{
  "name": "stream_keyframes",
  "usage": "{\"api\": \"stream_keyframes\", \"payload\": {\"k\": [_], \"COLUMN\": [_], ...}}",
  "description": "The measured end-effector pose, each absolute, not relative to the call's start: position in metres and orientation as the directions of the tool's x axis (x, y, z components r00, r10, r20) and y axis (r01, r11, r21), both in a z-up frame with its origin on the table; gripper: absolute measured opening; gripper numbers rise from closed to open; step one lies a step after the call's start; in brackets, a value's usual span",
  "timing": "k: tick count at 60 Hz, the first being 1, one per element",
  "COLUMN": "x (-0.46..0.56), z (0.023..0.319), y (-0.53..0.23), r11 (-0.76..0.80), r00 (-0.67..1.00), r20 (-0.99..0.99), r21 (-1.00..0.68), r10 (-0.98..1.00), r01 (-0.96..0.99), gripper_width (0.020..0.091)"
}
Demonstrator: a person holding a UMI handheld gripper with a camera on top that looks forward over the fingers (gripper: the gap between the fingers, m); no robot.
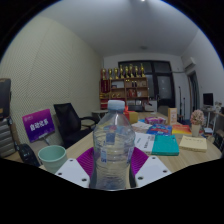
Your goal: Pour water
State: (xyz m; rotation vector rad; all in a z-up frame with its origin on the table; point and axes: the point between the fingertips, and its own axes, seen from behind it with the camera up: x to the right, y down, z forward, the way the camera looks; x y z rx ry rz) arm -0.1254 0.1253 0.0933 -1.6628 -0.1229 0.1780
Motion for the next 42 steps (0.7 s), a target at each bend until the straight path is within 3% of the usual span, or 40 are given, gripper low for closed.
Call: {"api": "stream_keyframes", "payload": {"k": [5, 18, 23, 27, 28, 33, 35, 42], "x": [-0.134, -0.133, -0.131, -0.130, -0.130, -0.126, -0.125, -0.121], "z": [0.083, 0.094, 0.095, 0.089, 0.082, 0.086, 0.087, 0.089], "y": [0.128, 0.120, 0.122, 0.121, 0.121, 0.115, 0.111, 0.100], "r11": [-0.087, -0.021, -0.033, -0.066, -0.078, -0.105, -0.110, -0.118], "r00": [0.982, 0.975, 0.979, 0.976, 0.975, 0.972, 0.970, 0.967], "r20": [-0.002, 0.097, 0.066, 0.078, 0.085, 0.069, 0.062, 0.074], "r21": [-0.996, -0.994, -0.997, -0.993, -0.992, -0.990, -0.990, -0.987], "r10": [0.190, 0.198, 0.193, 0.203, 0.204, 0.226, 0.237, 0.243], "r01": [0.015, 0.103, 0.074, 0.093, 0.103, 0.095, 0.090, 0.105], "gripper_width": [0.0469, 0.0500, 0.0614, 0.0674, 0.0662, 0.0825, 0.0850, 0.0838]}}
